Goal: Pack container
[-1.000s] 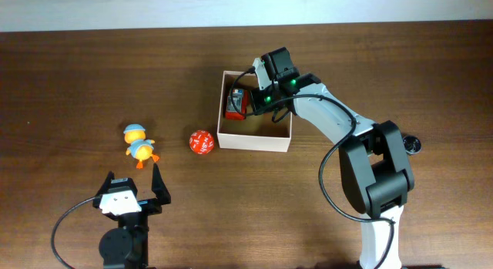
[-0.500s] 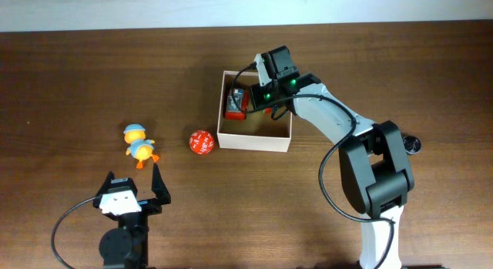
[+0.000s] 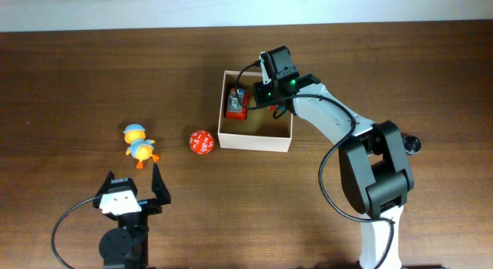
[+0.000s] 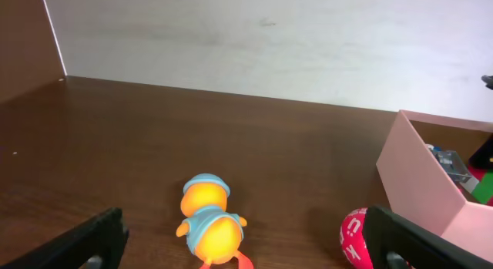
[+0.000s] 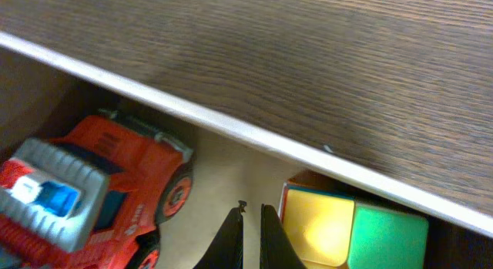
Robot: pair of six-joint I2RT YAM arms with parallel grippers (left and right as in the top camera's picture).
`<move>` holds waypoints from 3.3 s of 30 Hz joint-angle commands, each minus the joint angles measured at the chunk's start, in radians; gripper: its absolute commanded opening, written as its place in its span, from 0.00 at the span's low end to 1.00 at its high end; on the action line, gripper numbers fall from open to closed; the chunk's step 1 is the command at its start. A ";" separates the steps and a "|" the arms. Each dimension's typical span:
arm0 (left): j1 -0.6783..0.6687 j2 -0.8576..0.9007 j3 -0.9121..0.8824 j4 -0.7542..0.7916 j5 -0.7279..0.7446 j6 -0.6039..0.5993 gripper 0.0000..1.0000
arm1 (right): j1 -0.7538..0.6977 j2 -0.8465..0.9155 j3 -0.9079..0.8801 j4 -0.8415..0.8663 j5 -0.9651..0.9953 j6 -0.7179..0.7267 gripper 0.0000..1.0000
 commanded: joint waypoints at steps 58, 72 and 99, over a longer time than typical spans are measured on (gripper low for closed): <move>0.005 -0.006 -0.006 0.002 0.017 0.016 0.99 | 0.046 -0.028 0.185 -0.430 -0.209 -0.058 0.04; 0.005 -0.006 -0.006 0.002 0.017 0.016 0.99 | 0.077 -0.028 0.208 -0.756 0.014 -0.063 0.04; 0.005 -0.006 -0.006 0.002 0.017 0.016 0.99 | 0.075 -0.028 0.251 -0.758 0.168 -0.175 0.10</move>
